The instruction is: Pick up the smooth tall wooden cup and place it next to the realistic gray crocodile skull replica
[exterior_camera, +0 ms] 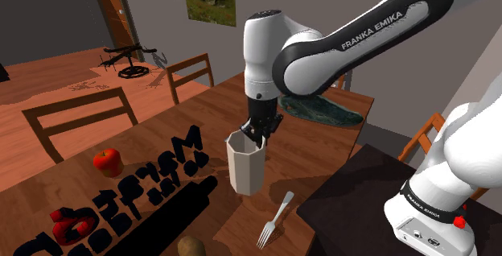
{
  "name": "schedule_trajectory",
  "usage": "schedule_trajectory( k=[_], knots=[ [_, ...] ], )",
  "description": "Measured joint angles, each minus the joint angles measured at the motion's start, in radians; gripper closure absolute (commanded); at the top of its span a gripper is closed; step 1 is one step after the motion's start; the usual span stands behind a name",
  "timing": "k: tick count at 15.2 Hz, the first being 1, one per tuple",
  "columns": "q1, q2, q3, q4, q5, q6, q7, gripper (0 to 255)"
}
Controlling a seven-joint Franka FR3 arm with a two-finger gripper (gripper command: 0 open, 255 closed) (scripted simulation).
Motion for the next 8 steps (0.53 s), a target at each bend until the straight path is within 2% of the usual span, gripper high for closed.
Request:
schedule_trajectory(
  k=[8],
  knots=[
    [0.002, -0.063, -0.012, 0.057, 0.026, -0.114, -0.022, 255]
  ],
)
